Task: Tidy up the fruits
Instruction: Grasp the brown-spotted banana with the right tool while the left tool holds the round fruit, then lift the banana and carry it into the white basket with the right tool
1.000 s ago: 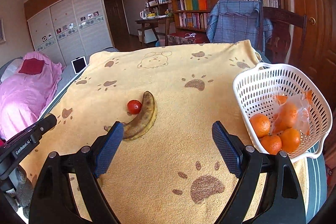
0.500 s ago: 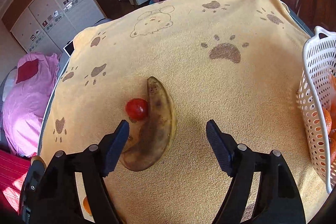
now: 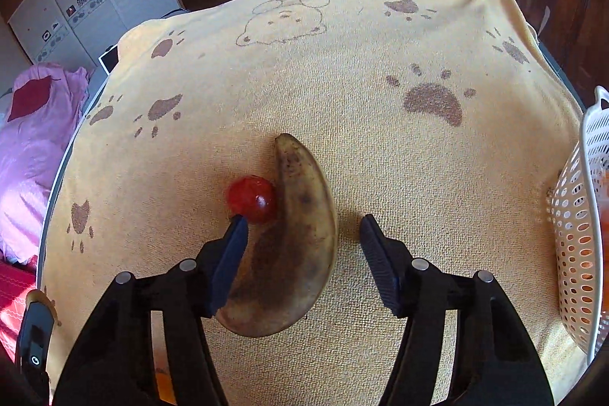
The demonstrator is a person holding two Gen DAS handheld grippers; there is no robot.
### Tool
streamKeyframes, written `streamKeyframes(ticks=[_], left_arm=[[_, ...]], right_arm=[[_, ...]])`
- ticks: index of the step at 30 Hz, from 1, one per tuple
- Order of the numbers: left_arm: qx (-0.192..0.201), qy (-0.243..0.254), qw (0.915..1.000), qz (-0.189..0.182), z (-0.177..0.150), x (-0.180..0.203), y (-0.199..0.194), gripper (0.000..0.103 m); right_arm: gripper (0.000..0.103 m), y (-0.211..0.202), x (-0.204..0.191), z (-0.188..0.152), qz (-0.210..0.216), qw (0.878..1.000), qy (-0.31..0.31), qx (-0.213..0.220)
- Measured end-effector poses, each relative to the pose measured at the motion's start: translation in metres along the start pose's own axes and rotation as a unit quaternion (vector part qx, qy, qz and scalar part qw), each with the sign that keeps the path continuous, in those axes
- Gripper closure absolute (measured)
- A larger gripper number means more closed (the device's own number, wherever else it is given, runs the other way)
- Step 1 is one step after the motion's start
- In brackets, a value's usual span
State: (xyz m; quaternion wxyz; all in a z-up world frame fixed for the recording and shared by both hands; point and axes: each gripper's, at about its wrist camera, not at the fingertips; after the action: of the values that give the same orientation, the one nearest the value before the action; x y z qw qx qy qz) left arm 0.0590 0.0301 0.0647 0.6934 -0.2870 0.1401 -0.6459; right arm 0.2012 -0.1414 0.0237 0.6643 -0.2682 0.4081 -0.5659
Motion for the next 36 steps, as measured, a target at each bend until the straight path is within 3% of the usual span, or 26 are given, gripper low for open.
streamKeyframes(ticks=[6,13,23,36], left_arm=[[0.0,0.0,1.0,0.0,-0.001,0.0,0.0,0.076],[0.002,-0.002,1.0,0.005,-0.002,0.0,0.001,0.076],[0.005,0.001,1.0,0.005,-0.004,0.0,0.001,0.076],[0.004,0.0,1.0,0.006,-0.004,0.0,0.001,0.076]], right_arm=[[0.051,0.005,-0.015,-0.005,-0.046,0.997,-0.055,0.003],[0.07,-0.001,-0.009,-0.008,-0.046,0.997,-0.058,0.009],[0.071,-0.029,0.007,-0.018,-0.057,0.996,-0.05,0.044],[0.071,-0.102,0.01,-0.02,-0.054,0.988,-0.055,0.133]])
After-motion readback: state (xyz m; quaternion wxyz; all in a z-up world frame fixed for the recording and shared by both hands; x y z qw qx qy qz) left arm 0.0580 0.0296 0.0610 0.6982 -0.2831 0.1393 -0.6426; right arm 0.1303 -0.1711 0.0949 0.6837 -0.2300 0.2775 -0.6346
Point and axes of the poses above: each gripper's, at about its wrist camera, not at the fingertips, and y roughly the way its jaws point, x to its right, z to its top, and after that the axes turned 6 degrees about z, right-handed
